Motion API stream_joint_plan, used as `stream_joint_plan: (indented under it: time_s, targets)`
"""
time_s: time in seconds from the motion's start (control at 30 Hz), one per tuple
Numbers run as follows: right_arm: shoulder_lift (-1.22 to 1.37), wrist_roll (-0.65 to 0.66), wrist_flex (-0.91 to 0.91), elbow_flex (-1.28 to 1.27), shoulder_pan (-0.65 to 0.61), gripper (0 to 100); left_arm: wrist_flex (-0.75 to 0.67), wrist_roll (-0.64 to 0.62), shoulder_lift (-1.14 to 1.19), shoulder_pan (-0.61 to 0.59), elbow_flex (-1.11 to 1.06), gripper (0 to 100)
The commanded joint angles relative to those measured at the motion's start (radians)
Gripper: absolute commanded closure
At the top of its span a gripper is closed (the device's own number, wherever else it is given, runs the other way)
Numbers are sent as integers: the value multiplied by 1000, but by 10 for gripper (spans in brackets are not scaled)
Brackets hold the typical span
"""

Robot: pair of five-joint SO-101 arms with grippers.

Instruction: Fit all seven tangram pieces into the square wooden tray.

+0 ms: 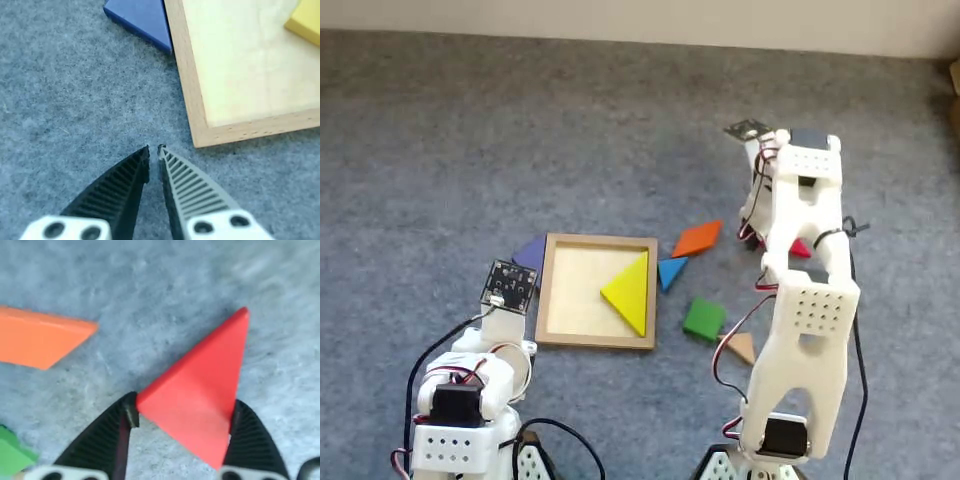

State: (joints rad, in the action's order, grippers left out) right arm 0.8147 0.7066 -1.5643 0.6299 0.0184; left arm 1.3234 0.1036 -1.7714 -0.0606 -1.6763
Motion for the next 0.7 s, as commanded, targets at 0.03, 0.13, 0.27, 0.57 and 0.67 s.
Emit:
stream_joint_plan:
  time_s: [0.03, 0.13, 0.27, 0.57, 0.67]
  targets:
    - [-27, 40, -122, 99, -22, 843, 0, 0, -41, -10, -21, 949]
    - [-27, 41, -191, 171, -39, 843, 0, 0, -41, -10, -21, 949]
    - [-27, 38, -196, 223, -58, 843, 0, 0, -41, -10, -21, 949]
    - [-142, 38, -200, 140, -125, 843, 0, 0, -41, -10, -21, 949]
    - [-260, 40, -197, 38, -162, 843, 0, 0, -41, -10, -21, 949]
